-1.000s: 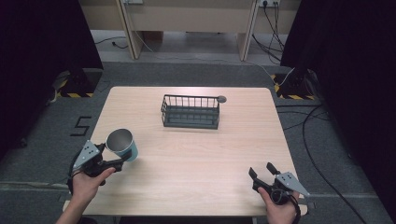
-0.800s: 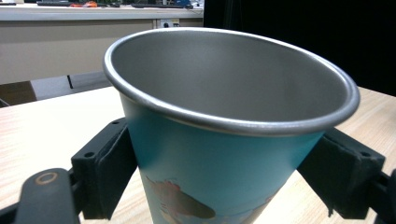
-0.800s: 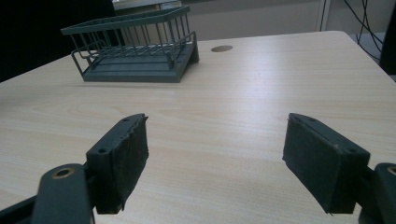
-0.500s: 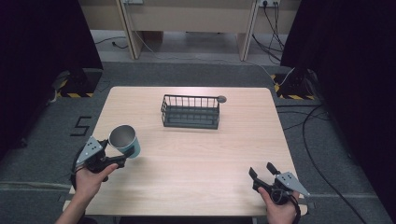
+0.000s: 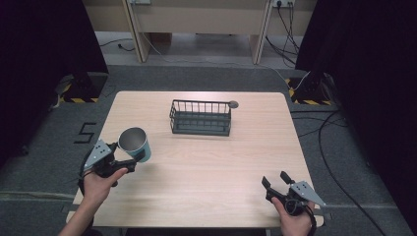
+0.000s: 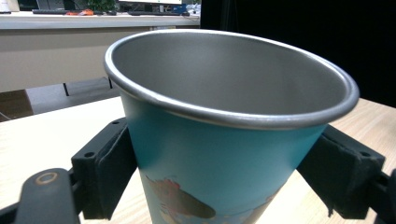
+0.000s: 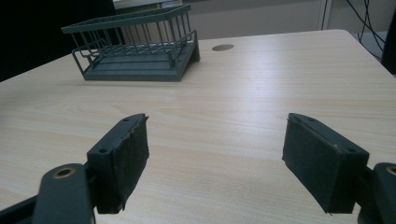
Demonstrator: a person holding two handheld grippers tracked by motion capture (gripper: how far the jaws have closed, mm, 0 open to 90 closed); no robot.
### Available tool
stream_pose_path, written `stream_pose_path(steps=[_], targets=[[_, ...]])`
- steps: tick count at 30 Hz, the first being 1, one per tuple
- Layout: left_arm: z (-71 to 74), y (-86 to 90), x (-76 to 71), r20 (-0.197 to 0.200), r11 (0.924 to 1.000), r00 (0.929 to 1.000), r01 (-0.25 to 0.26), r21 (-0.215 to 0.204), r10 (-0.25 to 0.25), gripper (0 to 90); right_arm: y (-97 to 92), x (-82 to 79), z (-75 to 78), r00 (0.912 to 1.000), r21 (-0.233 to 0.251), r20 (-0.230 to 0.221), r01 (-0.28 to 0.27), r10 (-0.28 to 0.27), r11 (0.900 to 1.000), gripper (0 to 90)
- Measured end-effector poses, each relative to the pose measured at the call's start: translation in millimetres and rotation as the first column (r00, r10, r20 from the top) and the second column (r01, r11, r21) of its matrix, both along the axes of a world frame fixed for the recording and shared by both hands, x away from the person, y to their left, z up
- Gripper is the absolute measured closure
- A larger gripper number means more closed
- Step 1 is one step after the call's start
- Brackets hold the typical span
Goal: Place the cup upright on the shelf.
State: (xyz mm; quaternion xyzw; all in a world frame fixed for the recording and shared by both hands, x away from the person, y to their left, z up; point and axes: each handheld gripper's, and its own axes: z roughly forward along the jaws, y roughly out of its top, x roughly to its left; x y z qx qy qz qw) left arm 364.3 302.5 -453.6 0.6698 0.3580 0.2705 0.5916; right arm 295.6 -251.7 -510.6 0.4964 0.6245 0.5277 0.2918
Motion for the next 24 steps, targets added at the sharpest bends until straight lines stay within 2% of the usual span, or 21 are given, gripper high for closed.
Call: stream_pose_path(steps=[11,24], targets=[[-0.4,-8.7,7.3,-0.006,0.9999,0.9999,0.011,0.0,-0.011,15.4,-0.2,0.0,-0.3,1.0,0.001,-0.001,0.0,0.0,1.0,23.3],[5.9,-13.7,16.7,-0.002,0.9998,0.9998,0.02,0.008,-0.02,15.4,-0.2,0.3,-0.7,1.0,0.002,-0.002,0.0,0.0,1.0,23.5]])
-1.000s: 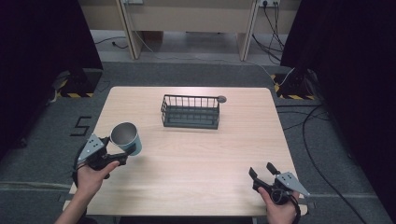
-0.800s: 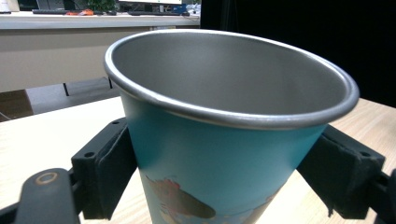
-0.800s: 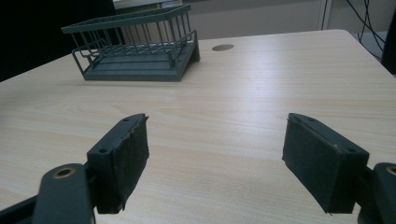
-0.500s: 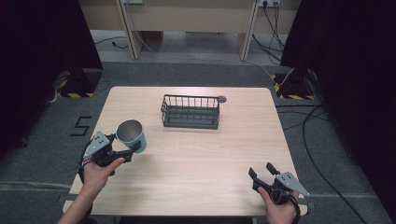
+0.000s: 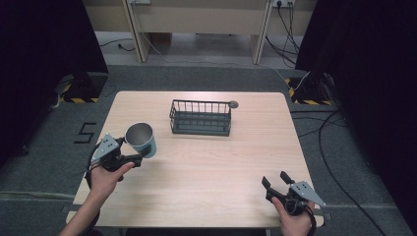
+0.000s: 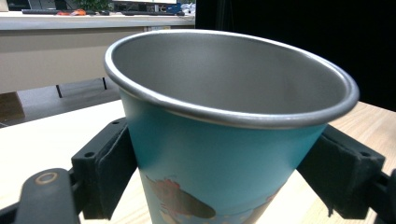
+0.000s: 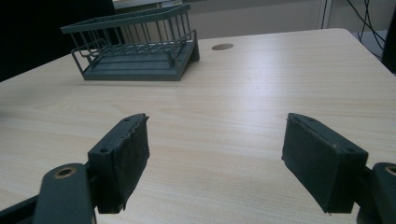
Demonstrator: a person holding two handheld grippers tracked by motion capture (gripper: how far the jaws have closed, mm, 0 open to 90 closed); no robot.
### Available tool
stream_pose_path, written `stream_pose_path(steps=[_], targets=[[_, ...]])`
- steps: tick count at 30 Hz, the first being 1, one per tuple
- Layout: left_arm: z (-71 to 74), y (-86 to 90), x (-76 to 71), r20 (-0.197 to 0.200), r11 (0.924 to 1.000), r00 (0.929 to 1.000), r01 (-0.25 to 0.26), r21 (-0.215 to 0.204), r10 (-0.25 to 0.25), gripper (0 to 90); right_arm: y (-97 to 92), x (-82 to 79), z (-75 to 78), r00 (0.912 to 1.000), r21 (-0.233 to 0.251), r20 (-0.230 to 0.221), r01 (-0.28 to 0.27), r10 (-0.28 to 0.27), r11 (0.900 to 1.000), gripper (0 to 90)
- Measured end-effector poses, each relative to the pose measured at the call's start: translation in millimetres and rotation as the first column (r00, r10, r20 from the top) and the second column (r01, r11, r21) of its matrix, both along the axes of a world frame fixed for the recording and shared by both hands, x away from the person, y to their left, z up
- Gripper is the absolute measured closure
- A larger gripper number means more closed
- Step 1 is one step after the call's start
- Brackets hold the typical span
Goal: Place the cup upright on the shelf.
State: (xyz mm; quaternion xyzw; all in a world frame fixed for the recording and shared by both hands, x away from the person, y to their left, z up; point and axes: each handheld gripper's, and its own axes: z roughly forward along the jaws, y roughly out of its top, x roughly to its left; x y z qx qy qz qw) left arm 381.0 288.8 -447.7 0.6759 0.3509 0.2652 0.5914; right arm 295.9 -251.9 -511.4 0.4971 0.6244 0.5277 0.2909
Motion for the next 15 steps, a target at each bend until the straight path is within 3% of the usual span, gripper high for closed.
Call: stream_pose_path(steps=[15], targets=[[8.9,-6.7,13.2,0.009,1.0,0.9999,0.007,0.006,-0.007,15.4,-0.3,0.5,-0.6,1.0,0.001,-0.002,0.0,0.0,1.0,23.6]])
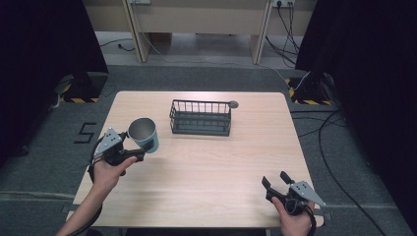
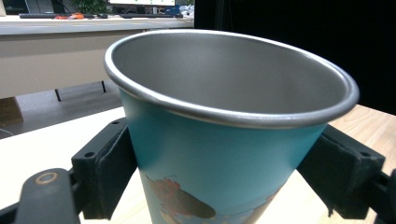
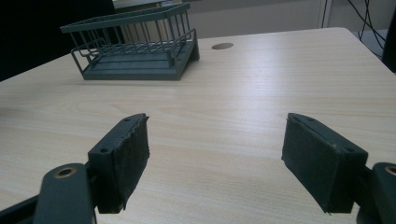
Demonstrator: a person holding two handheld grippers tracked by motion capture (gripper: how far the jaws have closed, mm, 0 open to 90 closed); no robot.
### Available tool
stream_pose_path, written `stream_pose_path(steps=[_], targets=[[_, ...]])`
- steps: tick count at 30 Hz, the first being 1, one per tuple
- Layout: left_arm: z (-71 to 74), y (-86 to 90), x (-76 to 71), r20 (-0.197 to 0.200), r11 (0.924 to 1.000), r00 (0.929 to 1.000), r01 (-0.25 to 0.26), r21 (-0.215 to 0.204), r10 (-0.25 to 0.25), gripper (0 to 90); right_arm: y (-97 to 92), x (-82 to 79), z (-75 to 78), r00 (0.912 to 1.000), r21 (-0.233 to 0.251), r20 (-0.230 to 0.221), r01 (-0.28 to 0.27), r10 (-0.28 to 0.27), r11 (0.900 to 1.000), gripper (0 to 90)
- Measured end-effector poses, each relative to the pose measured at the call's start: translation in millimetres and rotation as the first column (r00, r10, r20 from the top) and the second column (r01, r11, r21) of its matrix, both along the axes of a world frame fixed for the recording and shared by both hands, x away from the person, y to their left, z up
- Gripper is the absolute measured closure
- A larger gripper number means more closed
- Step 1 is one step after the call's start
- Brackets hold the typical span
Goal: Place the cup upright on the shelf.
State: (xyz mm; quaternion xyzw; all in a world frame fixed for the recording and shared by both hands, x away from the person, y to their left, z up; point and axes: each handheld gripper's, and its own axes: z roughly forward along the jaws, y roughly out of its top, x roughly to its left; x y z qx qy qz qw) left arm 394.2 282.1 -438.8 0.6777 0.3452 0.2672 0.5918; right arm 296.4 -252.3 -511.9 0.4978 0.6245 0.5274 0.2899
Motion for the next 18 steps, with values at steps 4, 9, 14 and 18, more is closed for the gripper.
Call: stream_pose_path(steps=[4,9,14,18], targets=[[1.8,-1.2,1.8,0.001,1.0,1.0,0.001,0.001,-0.001,15.4,-0.2,0.0,0.0,1.0,0.001,0.0,0.0,0.0,1.0,23.6],[4.5,-3.2,4.3,0.004,1.0,1.0,0.005,0.001,-0.005,15.4,0.0,0.1,-0.2,1.0,0.002,-0.001,0.0,0.0,1.0,23.7],[5.7,-6.2,7.3,0.004,1.0,1.0,0.009,0.003,-0.009,15.4,-0.4,-0.2,0.0,1.0,0.004,-0.001,-0.001,0.001,1.0,23.7],[6.4,-9.1,10.1,0.004,0.9999,0.9999,0.011,0.002,-0.011,15.4,-0.6,-0.2,0.0,1.0,0.003,0.0,0.0,0.0,1.0,23.7]])
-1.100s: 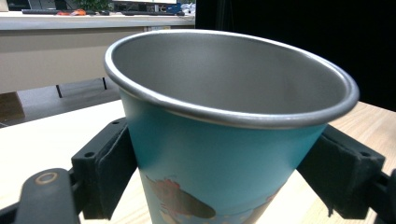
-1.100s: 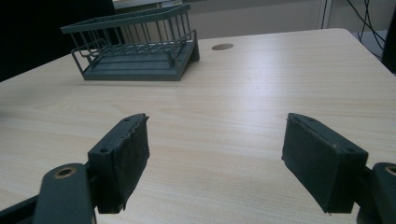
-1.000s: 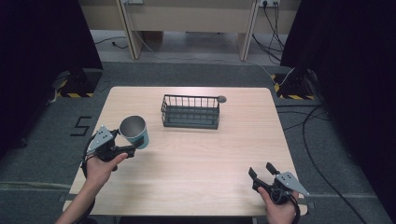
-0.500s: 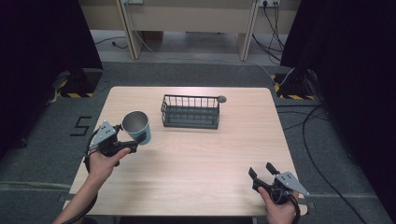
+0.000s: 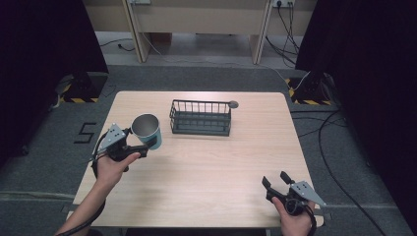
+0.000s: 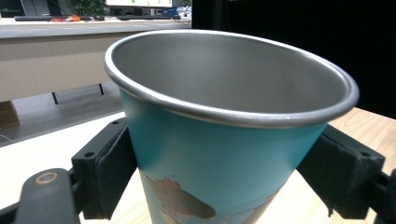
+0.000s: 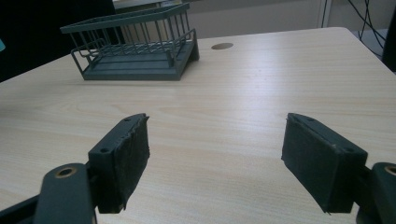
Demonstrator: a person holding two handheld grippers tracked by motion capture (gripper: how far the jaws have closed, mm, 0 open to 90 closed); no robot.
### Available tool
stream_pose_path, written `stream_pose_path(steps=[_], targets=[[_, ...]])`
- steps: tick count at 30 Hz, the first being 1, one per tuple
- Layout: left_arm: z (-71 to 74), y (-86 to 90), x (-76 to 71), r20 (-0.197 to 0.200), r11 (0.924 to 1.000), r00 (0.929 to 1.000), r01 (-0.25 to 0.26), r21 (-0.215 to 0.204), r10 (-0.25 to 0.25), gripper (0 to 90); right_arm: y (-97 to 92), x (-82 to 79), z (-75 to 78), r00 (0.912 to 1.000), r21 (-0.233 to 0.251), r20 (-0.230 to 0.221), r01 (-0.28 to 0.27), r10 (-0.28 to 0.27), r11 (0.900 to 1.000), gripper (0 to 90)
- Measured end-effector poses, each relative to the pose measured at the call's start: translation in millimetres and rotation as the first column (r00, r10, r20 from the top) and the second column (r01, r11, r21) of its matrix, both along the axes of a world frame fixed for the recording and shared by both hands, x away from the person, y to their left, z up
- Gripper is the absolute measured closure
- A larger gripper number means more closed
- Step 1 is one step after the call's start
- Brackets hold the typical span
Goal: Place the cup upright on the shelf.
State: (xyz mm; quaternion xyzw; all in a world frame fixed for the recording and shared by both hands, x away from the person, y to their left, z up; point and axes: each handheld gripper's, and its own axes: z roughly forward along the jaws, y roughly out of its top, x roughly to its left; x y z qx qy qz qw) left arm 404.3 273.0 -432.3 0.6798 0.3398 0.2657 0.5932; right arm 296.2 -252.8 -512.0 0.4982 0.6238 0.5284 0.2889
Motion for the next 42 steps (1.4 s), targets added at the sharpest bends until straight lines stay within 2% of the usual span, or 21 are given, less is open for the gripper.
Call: stream_pose_path(steps=[26,42], targets=[[11.5,-9.6,17.6,0.013,1.0,0.9999,0.005,-0.006,-0.005,15.5,-0.1,0.9,-0.7,1.0,0.004,-0.002,-0.001,0.001,1.0,23.8],[15.5,-24.5,30.1,0.014,0.9998,0.9997,0.018,0.002,-0.018,15.4,-0.5,0.9,-0.7,1.0,0.004,-0.003,-0.001,0.001,1.0,23.9]])
